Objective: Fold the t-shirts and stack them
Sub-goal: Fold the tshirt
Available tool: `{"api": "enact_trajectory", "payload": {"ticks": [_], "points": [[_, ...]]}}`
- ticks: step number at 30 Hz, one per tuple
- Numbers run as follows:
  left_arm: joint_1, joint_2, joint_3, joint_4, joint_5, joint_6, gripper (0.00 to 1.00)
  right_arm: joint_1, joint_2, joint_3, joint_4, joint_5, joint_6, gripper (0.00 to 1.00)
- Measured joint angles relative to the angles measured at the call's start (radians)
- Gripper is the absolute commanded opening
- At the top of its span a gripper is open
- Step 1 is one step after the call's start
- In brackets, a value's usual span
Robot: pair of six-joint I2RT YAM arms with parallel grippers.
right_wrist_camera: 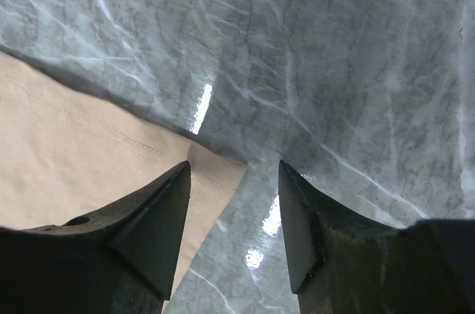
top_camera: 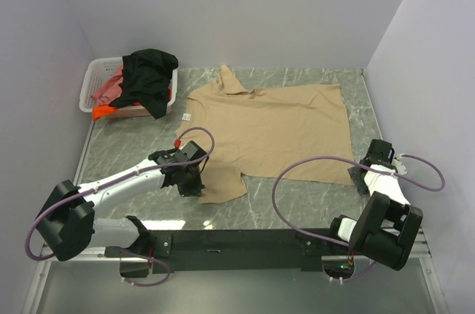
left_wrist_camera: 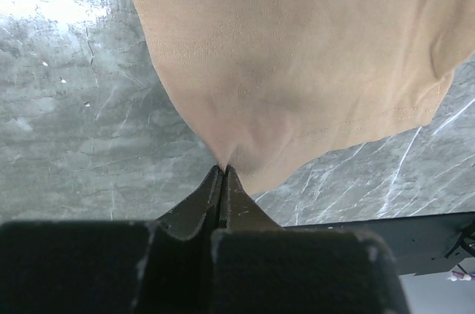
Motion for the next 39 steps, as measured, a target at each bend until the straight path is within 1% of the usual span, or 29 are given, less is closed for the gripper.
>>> {"api": "enact_trajectory", "payload": {"ticks": [4,7,10,13,17,19,28,34,39], "points": [[0.003,-0.003,0.0,0.0,0.002,0.0,0.0,0.0,0.03,0.017,0.0,0.006,0.0,0.55],[0.007,-0.003,0.0,0.0,0.006,0.0,0.01,0.0,0.06,0.033,0.01,0.014,-0.002,0.5],[0.01,-0.003,0.0,0.0,0.007,0.001,0.01,0.0,0.088,0.049,0.023,0.021,-0.005,0.42],[0.012,-0.003,0.0,0.0,0.007,0.004,0.01,0.0,0.103,0.056,0.033,0.023,-0.008,0.39],[0.016,-0.003,0.0,0.0,0.008,0.016,0.01,0.0,0.114,0.06,0.046,0.021,-0.019,0.32],[0.021,-0.003,0.0,0.001,0.008,0.021,0.01,0.0,0.115,0.062,0.047,0.019,-0.024,0.33],[0.036,-0.002,0.0,0.005,0.012,0.045,0.01,0.018,0.097,0.063,0.014,0.018,-0.041,0.43],[0.04,0.018,0.0,0.007,0.019,0.063,0.01,0.041,0.052,0.055,-0.01,0.014,-0.048,0.47],[0.041,0.026,0.0,0.007,0.024,0.071,0.01,0.058,0.058,0.055,-0.011,0.008,-0.048,0.48]]}}
